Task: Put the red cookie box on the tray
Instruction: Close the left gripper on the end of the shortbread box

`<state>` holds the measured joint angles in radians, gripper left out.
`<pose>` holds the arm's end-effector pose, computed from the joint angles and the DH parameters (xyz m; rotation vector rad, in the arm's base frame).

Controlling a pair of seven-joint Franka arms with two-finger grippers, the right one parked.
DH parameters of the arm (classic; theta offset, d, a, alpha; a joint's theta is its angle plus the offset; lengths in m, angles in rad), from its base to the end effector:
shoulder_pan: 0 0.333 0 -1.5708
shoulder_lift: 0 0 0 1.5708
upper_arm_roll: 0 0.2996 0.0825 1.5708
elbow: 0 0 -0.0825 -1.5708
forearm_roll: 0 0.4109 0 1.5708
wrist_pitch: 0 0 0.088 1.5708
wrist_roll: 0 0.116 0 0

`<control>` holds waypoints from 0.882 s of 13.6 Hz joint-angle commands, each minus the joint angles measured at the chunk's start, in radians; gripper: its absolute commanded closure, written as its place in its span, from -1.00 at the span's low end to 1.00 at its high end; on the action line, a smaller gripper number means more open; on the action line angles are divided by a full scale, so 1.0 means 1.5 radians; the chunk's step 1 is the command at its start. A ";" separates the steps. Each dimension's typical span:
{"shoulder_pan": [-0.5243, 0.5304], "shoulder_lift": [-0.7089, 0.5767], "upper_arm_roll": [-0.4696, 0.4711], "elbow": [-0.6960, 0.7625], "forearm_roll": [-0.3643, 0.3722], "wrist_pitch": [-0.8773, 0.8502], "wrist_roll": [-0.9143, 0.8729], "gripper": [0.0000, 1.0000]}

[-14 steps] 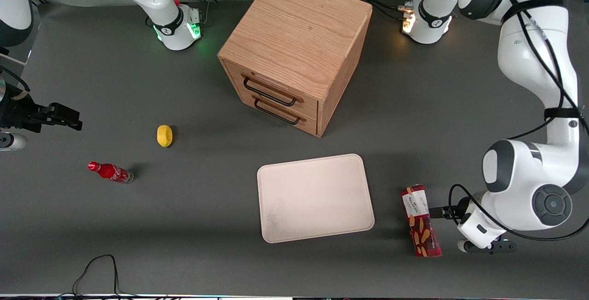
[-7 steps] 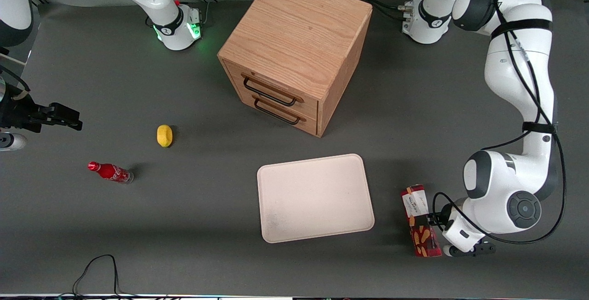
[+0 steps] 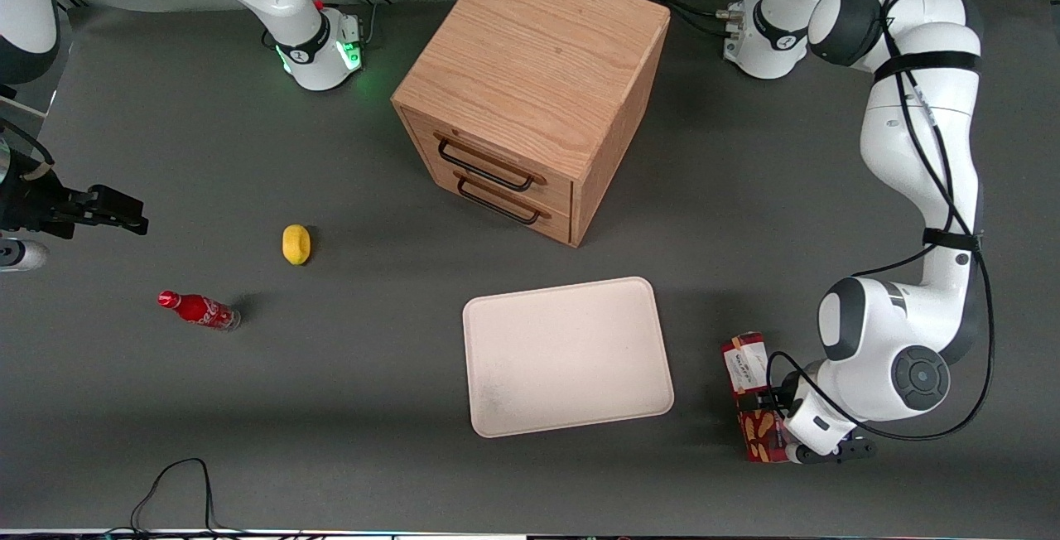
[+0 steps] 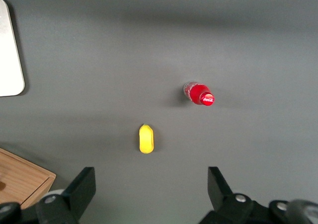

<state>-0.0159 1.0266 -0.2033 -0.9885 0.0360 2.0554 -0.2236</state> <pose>0.7910 -0.1163 0.2119 2.9904 0.1342 0.0386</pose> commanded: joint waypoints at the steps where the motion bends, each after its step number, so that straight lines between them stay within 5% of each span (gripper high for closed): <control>1: -0.007 0.005 0.006 0.010 0.003 -0.001 -0.007 1.00; 7: -0.007 -0.002 0.005 0.009 0.003 -0.023 -0.008 1.00; 12: 0.001 -0.100 0.004 0.008 0.027 -0.220 -0.007 1.00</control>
<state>-0.0171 0.9863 -0.2020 -0.9567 0.0575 1.8562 -0.2236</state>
